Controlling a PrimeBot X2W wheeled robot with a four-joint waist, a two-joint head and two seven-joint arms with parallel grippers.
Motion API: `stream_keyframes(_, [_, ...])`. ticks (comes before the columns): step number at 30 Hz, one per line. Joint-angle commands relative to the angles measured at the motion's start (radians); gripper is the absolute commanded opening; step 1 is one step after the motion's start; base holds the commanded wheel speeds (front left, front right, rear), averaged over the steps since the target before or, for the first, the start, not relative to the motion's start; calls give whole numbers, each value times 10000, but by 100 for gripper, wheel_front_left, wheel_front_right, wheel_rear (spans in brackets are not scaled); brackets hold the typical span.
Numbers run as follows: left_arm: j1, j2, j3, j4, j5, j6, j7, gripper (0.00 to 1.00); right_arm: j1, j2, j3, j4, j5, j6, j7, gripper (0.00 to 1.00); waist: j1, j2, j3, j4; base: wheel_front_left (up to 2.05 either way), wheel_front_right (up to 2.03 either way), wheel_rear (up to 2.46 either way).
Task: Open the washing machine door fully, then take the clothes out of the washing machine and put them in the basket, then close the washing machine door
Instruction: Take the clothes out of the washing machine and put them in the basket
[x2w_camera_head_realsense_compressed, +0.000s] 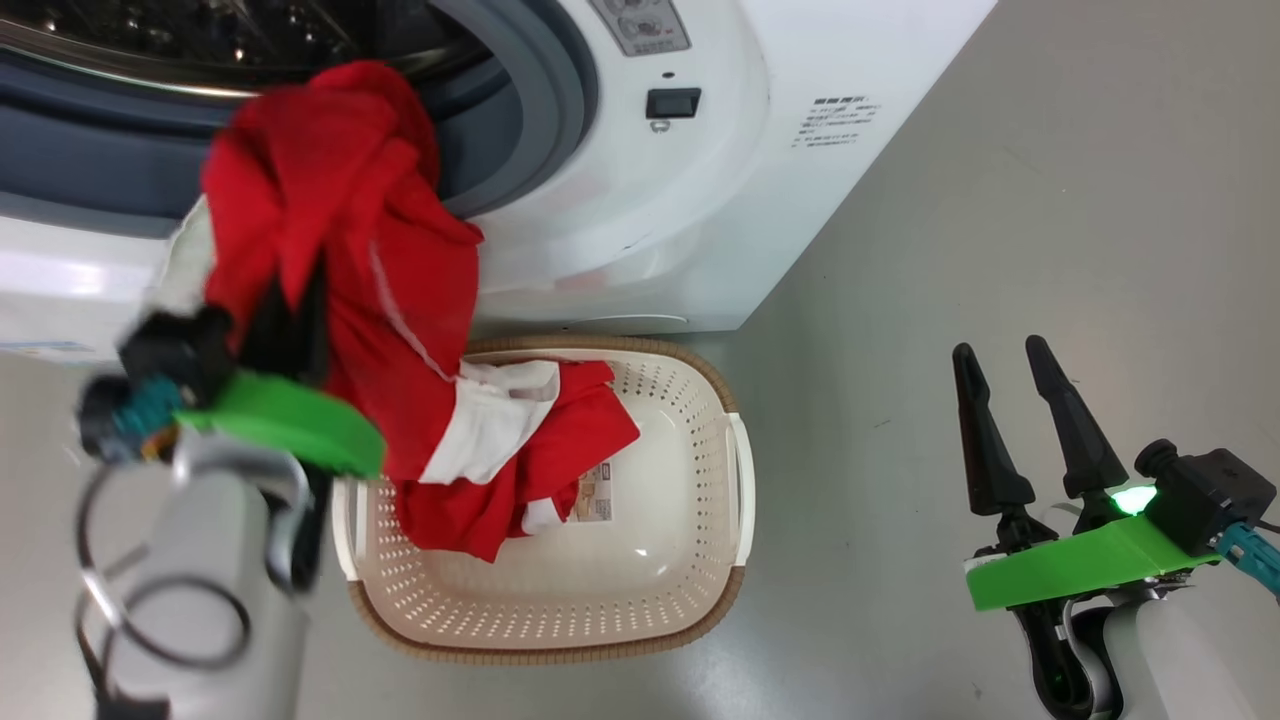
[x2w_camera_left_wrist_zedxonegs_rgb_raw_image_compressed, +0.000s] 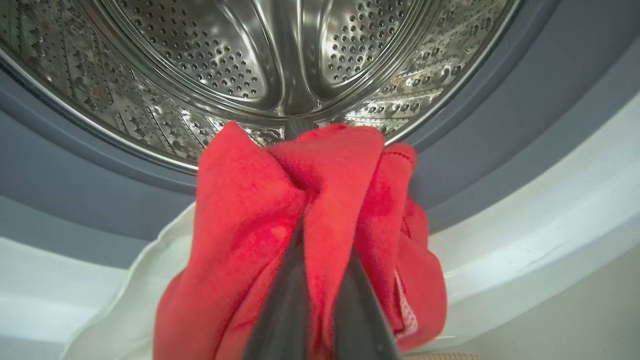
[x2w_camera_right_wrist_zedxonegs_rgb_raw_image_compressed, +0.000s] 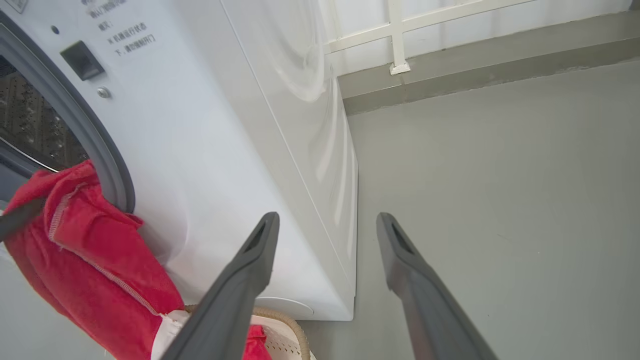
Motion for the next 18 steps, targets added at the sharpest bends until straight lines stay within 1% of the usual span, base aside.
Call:
stream_keyframes(1, [794, 196, 113, -687, -124, -63, -58, 0, 88, -68, 234, -239, 36, 63, -65, 100, 0, -1, -8, 4, 0, 0, 0])
stream_keyframes(5, [1808, 83, -286, -1346, -299, -66, -58, 0, 90, -68, 243, -252, 18, 63, -65, 100, 0, -1, 19, 31, 0, 0, 0])
stream_keyframes(8, [2271, 44, -656, -1462, -436, -67, -58, 0, 60, -68, 243, -244, -3, 63, -65, 100, 0, -1, 70, 45, 0, 0, 0])
stream_keyframes(14, [2517, 32, -1315, -1075, -533, -67, -58, 0, -24, -68, 307, -244, 6, 63, -65, 100, 0, -1, 200, -9, 0, 0, 0])
stream_keyframes(18, [2417, 6, -2070, -524, -736, -68, -58, 0, -102, -68, 409, -263, 62, 63, -65, 100, 0, -1, 384, -155, 0, 0, 0])
